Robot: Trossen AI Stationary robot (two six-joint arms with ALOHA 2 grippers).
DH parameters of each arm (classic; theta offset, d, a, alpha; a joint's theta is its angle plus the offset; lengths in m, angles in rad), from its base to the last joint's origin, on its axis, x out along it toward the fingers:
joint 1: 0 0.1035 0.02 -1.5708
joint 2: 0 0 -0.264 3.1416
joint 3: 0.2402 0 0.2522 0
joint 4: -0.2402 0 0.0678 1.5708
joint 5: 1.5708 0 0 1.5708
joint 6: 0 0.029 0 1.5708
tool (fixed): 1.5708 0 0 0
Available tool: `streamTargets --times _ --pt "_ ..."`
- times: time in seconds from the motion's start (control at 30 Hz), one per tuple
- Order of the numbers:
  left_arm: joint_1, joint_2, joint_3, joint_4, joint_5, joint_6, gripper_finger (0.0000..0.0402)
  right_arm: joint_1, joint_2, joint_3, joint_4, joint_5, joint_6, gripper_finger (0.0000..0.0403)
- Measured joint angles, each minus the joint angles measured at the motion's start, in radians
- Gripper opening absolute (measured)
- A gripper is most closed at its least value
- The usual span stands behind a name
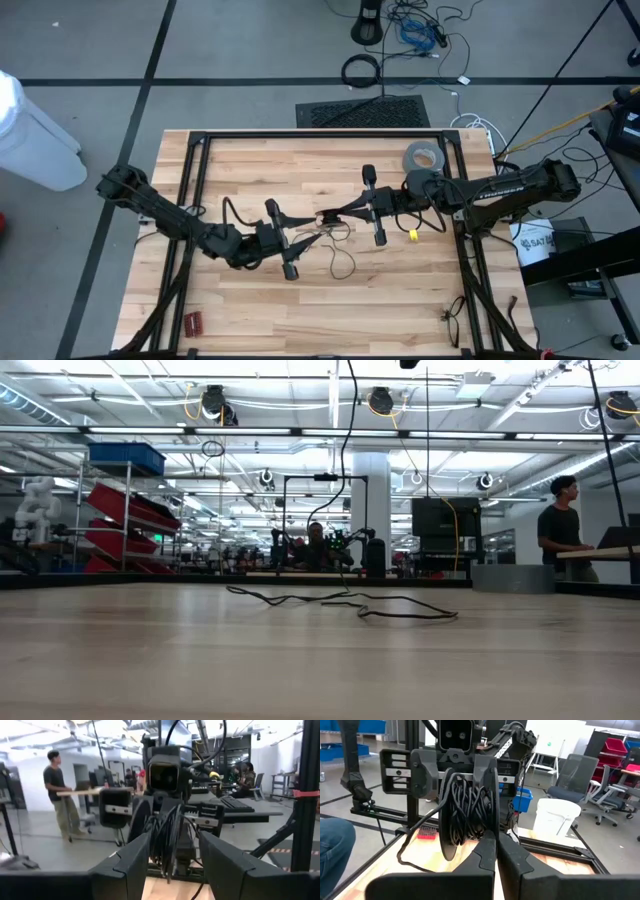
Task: Coil cords
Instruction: Coil the black wire onto the spool
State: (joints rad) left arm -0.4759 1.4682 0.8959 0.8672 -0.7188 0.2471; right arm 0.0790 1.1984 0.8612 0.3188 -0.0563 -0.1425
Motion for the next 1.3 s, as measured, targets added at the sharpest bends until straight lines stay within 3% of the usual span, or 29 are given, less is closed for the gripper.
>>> streamTargets --times 0.3,0.7,1.2,1.3 --pt "0.033 -0.002 0.000 -0.047 0.072 -0.030 0.0180 -0.001 0.000 0.000 -0.010 0.001 0.000 0.0000" --pt "0.062 -0.001 0.000 -0.111 0.083 -0.032 0.0175 -0.007 0.000 0.000 -0.035 0.002 -0.008 0.0000" --pt "0.096 -0.001 0.000 -0.135 0.104 -0.031 0.0021 -0.008 0.000 0.000 -0.045 0.011 -0.003 0.0000" --pt "0.102 -0.001 0.000 -0.135 0.112 -0.032 0.0009 -0.008 0.000 0.000 -0.046 0.011 -0.001 0.0000"
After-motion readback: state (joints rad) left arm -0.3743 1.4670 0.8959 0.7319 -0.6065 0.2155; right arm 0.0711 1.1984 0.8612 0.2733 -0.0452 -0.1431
